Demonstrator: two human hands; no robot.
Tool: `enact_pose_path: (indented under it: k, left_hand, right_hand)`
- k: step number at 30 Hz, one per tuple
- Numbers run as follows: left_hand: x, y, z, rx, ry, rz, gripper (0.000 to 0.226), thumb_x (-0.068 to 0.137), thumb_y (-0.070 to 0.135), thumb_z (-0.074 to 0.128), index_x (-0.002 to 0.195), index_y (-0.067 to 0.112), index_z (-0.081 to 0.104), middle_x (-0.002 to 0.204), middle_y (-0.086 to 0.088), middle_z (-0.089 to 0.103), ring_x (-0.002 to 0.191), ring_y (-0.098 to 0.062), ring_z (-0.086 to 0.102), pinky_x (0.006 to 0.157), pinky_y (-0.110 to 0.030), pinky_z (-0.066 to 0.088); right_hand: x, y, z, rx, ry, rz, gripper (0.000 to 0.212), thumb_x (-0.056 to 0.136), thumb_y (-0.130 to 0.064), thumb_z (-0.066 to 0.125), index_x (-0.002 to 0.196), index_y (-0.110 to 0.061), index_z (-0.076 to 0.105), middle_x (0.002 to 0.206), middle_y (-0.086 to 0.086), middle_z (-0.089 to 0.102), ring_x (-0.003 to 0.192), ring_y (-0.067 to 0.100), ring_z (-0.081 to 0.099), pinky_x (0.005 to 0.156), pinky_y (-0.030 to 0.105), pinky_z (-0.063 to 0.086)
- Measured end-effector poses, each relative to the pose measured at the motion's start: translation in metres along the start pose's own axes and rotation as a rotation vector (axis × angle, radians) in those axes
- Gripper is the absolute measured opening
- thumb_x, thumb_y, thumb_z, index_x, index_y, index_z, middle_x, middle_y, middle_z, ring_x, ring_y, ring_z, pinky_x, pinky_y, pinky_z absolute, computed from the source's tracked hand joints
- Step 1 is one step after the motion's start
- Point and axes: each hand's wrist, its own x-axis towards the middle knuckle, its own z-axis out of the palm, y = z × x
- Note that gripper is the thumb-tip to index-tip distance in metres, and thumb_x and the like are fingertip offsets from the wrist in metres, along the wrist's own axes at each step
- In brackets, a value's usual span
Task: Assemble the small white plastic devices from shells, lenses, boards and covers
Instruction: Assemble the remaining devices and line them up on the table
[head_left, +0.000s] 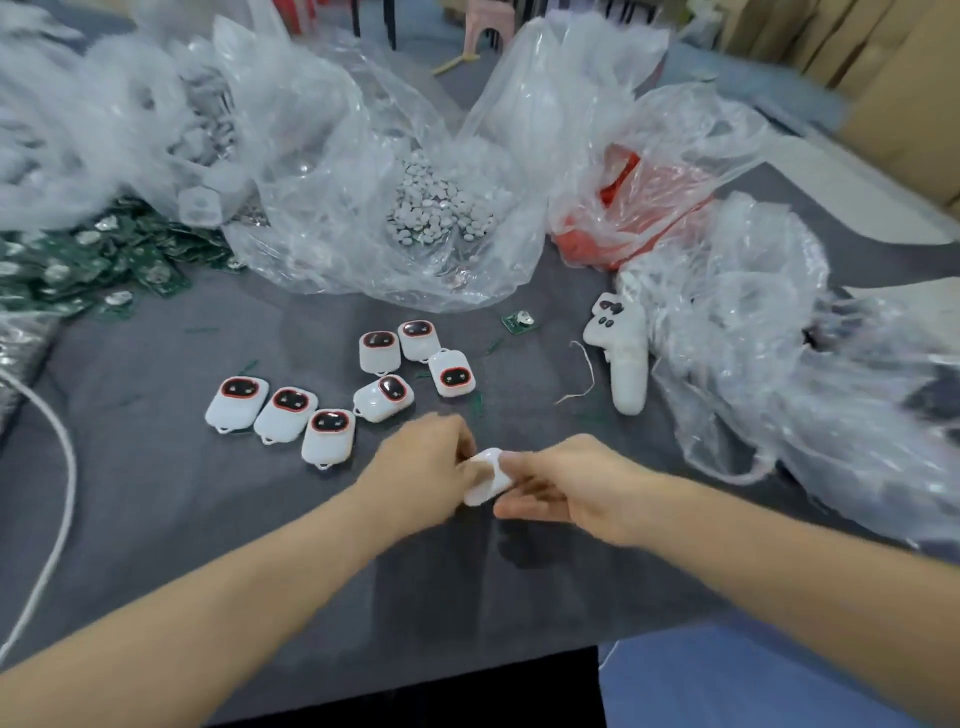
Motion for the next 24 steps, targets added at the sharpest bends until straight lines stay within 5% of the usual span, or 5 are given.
enact_pose_path:
  k: [5,11,15,19,24]
  left_hand:
    - [-0.02,-0.01,0.015,-0.269,0.359,0.225,0.027,0.083,0.022,0.069,0.08,0.029,0.043,0.076,0.007,0.059,0.067,-0.013,0.061,0.066,-0.034,0.051]
    - [-0.023,-0.002,0.005,-0.171,0.681,0.441,0.022,0.075,-0.002,0.075,0.086,0.01,0.06,0.09,0.011,0.046,0.07,-0.003,0.05,0.064,-0.01,0.042]
    - [-0.029,-0.007,-0.001,-0.547,0.58,0.382,0.023,0.082,0.003,0.071,0.094,0.019,0.06,0.108,0.002,0.057,0.079,-0.008,0.066,0.072,-0.018,0.053]
    - [-0.031,-0.011,-0.005,-1.033,0.441,0.174,0.025,0.093,-0.001,0.054,0.109,0.016,0.062,0.092,-0.004,0.071,0.079,-0.016,0.071,0.068,-0.023,0.056]
    - [-0.029,-0.014,0.0,-1.495,0.208,0.114,0.02,0.083,0.002,0.055,0.101,0.0,0.064,0.087,-0.012,0.073,0.08,-0.017,0.071,0.071,-0.023,0.057]
  right_hand:
    - [-0.003,0.033,0.015,0.38,-0.039,-0.409,0.015,0.09,0.003,0.056,0.104,0.006,0.061,0.099,0.028,0.069,0.086,0.032,0.071,0.072,0.03,0.059]
    - [-0.003,0.024,0.044,0.47,-0.021,-0.719,0.038,0.068,-0.031,0.078,0.103,-0.017,0.073,0.103,0.01,0.073,0.098,0.023,0.069,0.076,0.025,0.056]
    - [0.002,0.025,0.049,0.452,0.034,-0.805,0.031,0.08,-0.016,0.067,0.111,-0.016,0.069,0.104,0.001,0.074,0.099,0.015,0.069,0.077,0.02,0.054]
    - [0.001,0.023,0.049,0.324,0.039,-0.841,0.026,0.085,0.001,0.065,0.105,-0.014,0.071,0.1,-0.002,0.075,0.095,0.01,0.07,0.078,0.016,0.052]
    - [-0.002,0.021,0.056,0.395,0.135,-0.902,0.017,0.071,-0.013,0.075,0.087,-0.009,0.074,0.084,0.004,0.075,0.079,0.01,0.07,0.07,0.015,0.051]
